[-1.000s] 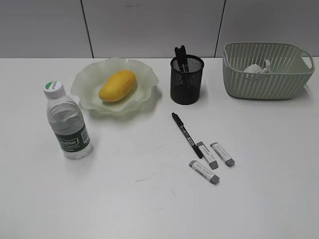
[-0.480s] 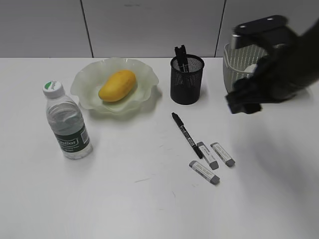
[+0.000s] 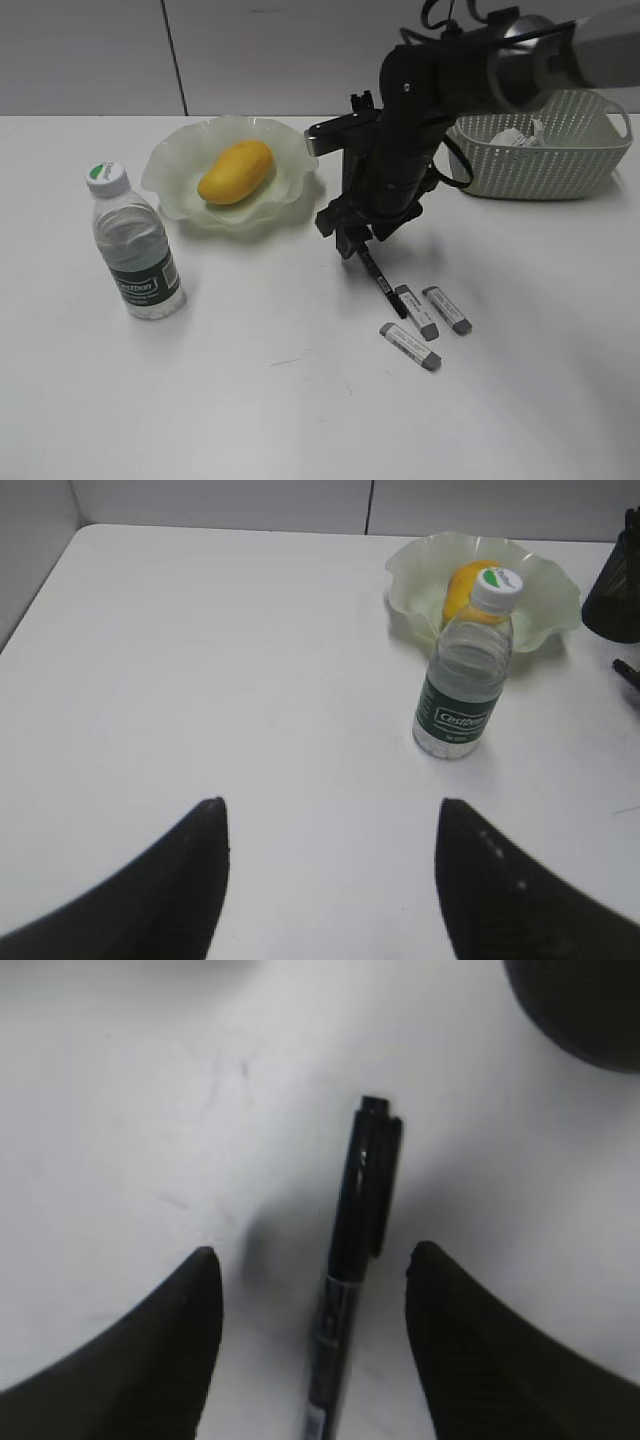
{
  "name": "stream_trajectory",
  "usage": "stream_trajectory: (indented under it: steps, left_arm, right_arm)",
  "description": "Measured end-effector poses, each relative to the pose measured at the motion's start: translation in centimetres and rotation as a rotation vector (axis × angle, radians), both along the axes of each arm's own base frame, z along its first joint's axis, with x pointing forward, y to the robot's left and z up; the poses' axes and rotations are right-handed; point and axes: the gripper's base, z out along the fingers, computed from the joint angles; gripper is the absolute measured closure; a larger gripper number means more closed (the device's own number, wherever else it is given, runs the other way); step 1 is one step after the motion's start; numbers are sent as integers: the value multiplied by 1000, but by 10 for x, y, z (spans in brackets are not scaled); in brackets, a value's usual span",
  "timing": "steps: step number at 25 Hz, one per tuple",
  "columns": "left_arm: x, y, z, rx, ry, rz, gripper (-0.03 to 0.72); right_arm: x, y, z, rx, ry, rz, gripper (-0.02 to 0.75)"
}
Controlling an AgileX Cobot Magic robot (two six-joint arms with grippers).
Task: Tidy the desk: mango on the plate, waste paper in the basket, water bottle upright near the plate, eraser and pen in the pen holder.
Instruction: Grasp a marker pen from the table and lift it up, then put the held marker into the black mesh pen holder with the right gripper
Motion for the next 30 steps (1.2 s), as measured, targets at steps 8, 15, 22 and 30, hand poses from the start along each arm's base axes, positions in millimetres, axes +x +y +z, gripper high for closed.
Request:
stream_trajectory:
  steps: [8, 15, 22, 30]
  left_arm:
    - [0, 0, 0, 2, 0, -1, 202]
    - [0, 0, 0, 0, 0, -3, 202]
    - [0, 0, 0, 0, 0, -3, 202]
    - [0, 0, 0, 0, 0, -3, 203]
  right_arm:
    - [9, 9, -21, -22, 33, -8, 384]
    - [8, 9, -1, 27, -23, -26, 616]
    - [-23, -37, 155, 588, -1109, -88, 616]
    - [8, -71, 77, 550, -1171, -242, 616]
